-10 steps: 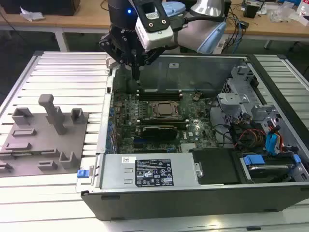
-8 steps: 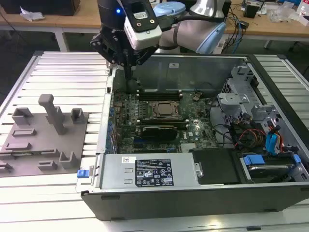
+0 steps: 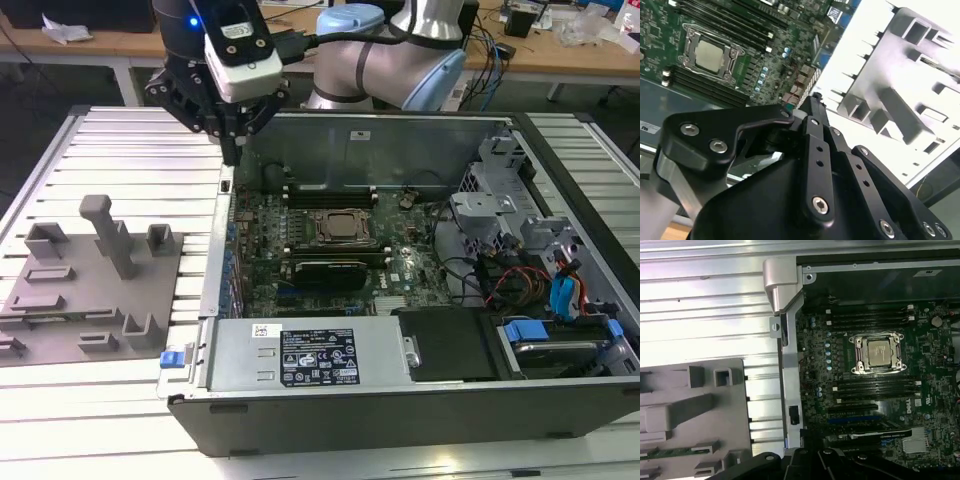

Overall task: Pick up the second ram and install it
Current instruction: 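Reach for the second ram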

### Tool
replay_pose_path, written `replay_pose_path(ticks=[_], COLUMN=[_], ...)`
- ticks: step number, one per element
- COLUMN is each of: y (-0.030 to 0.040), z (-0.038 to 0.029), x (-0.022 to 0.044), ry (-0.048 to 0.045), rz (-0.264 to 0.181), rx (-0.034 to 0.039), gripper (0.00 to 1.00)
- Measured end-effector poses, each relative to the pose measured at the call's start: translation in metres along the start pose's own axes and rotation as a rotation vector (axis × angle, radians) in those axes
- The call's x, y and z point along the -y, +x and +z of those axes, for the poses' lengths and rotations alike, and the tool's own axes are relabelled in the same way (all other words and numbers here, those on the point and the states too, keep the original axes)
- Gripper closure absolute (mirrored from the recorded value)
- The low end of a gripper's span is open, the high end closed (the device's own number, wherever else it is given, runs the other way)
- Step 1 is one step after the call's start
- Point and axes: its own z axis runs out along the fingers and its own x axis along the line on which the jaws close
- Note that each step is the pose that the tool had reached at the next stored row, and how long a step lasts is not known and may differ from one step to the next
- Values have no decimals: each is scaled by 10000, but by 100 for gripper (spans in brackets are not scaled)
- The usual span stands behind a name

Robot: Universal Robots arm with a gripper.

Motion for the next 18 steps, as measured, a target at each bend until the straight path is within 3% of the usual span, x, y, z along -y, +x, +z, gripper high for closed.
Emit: replay_pose_path(ticks=[3,5,7,8,9,18], y=[76,182,223,301,436,717], z=[-1,-3,-4,-5,-8,-11], x=[6,14,17,23,33,54], ry=[0,1,0,0,0,0], rz=[-1,0,0,-2,-1,-1], rx=[0,0,-1,0,-1,-1], gripper=[89,89,89,89,89,89])
